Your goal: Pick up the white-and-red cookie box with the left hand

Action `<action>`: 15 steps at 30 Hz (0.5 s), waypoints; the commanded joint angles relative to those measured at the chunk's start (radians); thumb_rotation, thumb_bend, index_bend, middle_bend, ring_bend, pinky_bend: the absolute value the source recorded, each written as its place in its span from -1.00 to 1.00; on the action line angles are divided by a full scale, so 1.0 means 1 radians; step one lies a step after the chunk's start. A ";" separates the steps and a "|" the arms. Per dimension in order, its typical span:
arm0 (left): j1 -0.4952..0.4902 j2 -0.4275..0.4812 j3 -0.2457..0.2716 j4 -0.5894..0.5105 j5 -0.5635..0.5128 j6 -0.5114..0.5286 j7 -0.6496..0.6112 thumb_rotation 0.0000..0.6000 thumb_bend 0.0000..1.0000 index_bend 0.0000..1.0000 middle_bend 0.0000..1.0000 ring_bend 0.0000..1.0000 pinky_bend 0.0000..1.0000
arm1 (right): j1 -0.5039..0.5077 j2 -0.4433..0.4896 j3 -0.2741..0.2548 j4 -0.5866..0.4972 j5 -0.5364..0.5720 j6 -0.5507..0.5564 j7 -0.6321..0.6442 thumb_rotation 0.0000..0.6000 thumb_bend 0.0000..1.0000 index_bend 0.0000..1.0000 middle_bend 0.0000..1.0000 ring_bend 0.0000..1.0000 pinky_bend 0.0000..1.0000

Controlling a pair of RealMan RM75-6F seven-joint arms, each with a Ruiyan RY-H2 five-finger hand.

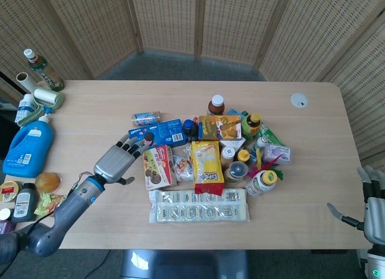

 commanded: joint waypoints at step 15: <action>-0.266 -0.266 0.025 0.326 -0.198 -0.181 0.038 0.37 -0.41 -1.00 -1.00 -1.00 -1.00 | -0.032 0.012 0.006 -0.001 0.023 0.011 0.003 0.14 -0.70 -1.00 -1.00 -1.00 -1.00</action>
